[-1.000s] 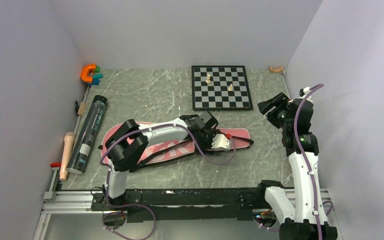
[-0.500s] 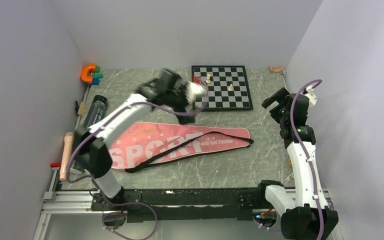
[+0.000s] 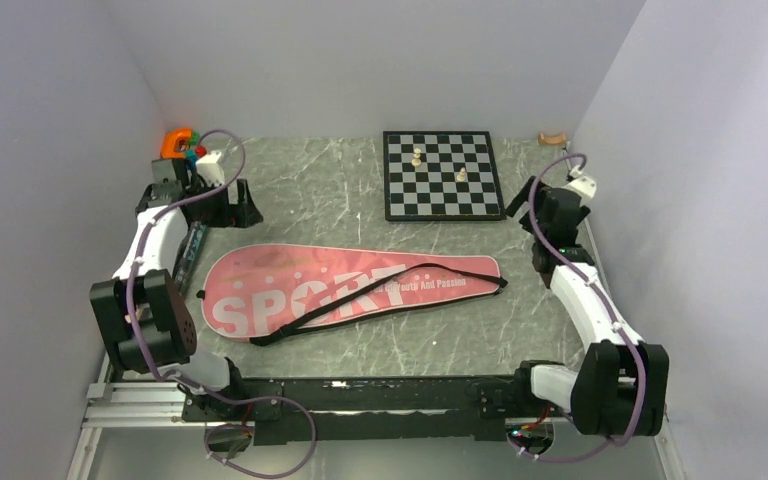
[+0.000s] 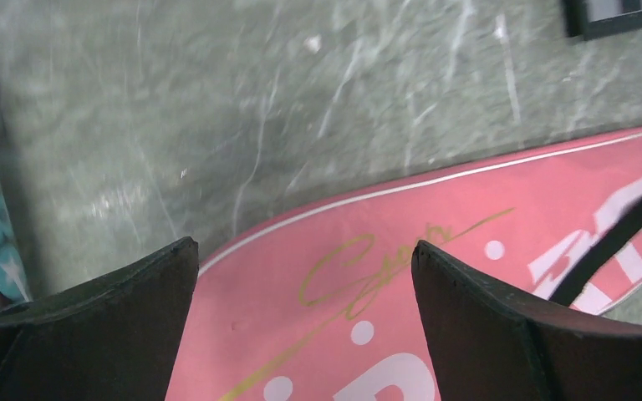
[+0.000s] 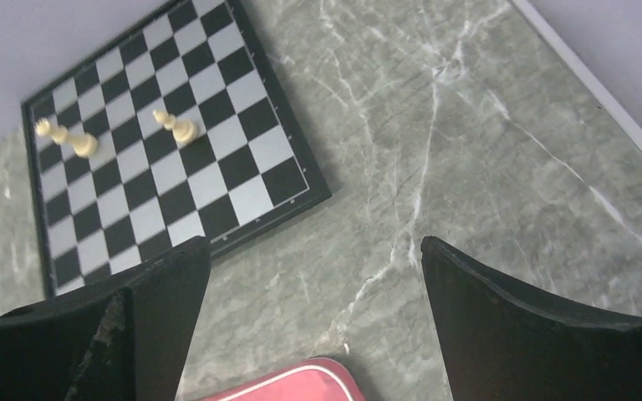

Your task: Pack up the badminton gear

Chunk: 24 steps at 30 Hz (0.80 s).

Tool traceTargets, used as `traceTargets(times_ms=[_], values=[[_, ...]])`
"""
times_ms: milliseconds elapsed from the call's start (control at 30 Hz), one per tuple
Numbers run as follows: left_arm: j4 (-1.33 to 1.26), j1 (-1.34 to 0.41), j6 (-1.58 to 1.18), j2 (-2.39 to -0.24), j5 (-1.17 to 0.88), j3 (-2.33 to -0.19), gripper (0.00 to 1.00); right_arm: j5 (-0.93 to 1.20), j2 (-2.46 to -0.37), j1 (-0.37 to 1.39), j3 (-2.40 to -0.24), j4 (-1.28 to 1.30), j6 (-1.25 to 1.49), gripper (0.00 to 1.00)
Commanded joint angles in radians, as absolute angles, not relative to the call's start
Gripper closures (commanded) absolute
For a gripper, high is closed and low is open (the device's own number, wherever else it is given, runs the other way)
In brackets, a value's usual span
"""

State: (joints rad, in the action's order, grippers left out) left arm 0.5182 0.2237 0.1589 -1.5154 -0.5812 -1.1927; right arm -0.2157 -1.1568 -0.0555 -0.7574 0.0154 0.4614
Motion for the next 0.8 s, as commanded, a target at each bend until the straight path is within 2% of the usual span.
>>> traceTargets(times_ms=[0,133,200,333,467,600,767], values=[[0.381,0.236,0.035,-1.506,-0.480,-1.098,0.01,-0.293,-1.169,-0.013,-0.633,-0.341,0.275,0.00],[0.315,0.236,0.006,-1.495,-0.355,-1.024,0.01,-0.322,-1.175,-0.004,-0.464,-0.619,0.154,0.00],[0.190,0.236,-0.035,-1.456,-0.296,-0.932,0.01,-0.347,-1.178,-0.003,-0.403,-0.657,0.146,0.00],[-0.091,0.234,-0.020,-1.342,-0.303,-0.730,0.00,-0.393,-1.206,-0.004,-0.319,-0.698,0.163,0.00],[-0.343,0.219,-0.014,-1.264,-0.287,-0.579,0.01,-0.425,-1.247,0.030,-0.162,-1.072,0.118,0.00],[-0.469,0.186,-0.017,-1.266,-0.216,-0.519,0.01,-0.489,-1.295,0.041,-0.134,-1.169,0.128,0.00],[-0.807,0.138,0.055,-1.248,-0.178,-0.325,0.00,-0.529,-1.337,0.065,-0.074,-1.308,0.115,0.00]])
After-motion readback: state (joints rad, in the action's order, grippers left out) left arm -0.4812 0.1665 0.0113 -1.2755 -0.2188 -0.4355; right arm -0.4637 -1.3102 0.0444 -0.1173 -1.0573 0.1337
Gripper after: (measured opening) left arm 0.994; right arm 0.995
